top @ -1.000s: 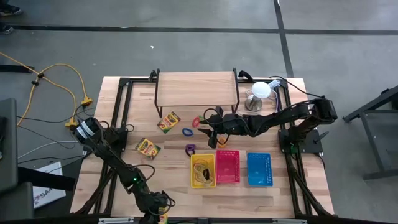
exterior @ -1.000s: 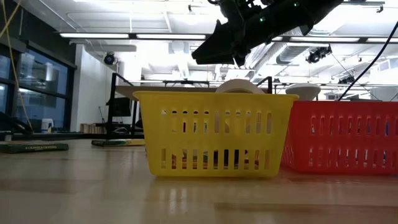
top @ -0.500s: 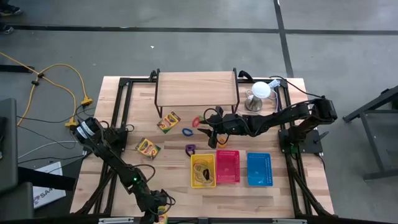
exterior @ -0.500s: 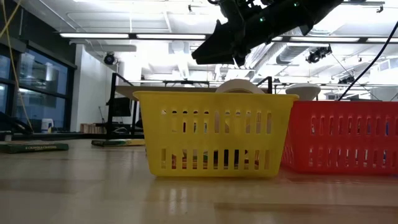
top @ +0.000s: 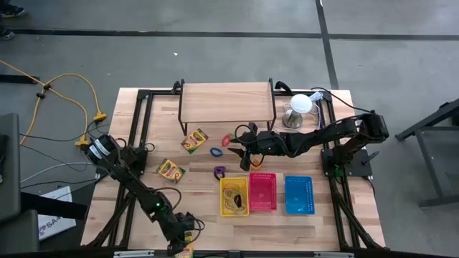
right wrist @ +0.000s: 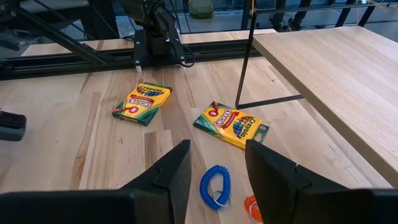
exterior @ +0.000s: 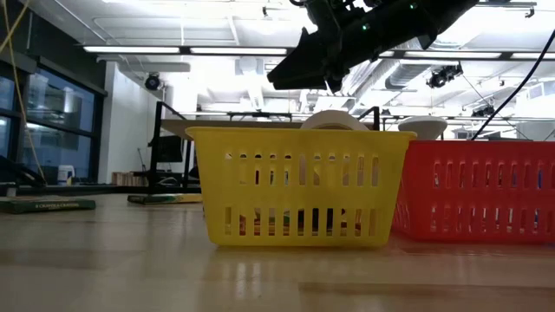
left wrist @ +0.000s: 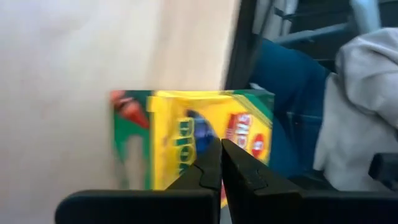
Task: Pick & Place Office Desk Supplies
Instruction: Put the bottom crayon box into the red bin
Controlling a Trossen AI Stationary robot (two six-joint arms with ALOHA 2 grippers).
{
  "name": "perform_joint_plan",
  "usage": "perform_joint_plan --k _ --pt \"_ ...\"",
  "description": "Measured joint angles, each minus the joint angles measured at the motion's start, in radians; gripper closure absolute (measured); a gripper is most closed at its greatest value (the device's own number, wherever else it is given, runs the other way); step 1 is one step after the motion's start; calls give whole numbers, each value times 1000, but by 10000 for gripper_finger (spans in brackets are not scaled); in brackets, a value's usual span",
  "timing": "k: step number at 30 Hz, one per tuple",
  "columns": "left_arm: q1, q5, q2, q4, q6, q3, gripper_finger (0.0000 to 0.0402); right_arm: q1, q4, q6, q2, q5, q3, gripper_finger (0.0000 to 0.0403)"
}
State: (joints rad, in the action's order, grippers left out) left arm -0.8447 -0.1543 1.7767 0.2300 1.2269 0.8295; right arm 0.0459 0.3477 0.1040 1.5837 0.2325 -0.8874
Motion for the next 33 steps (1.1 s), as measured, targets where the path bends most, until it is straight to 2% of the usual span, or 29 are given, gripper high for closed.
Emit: perform_joint_plan --k 16,26,33 --pt "60 6 -17 -84 -34 2 401 0 0 0 0 0 0 263" --pt "108 125 -121 -356 -75 1 401 0 0 0 0 0 0 263" --pt "125 133 -127 -380 -107 1 401 0 0 0 0 0 0 263"
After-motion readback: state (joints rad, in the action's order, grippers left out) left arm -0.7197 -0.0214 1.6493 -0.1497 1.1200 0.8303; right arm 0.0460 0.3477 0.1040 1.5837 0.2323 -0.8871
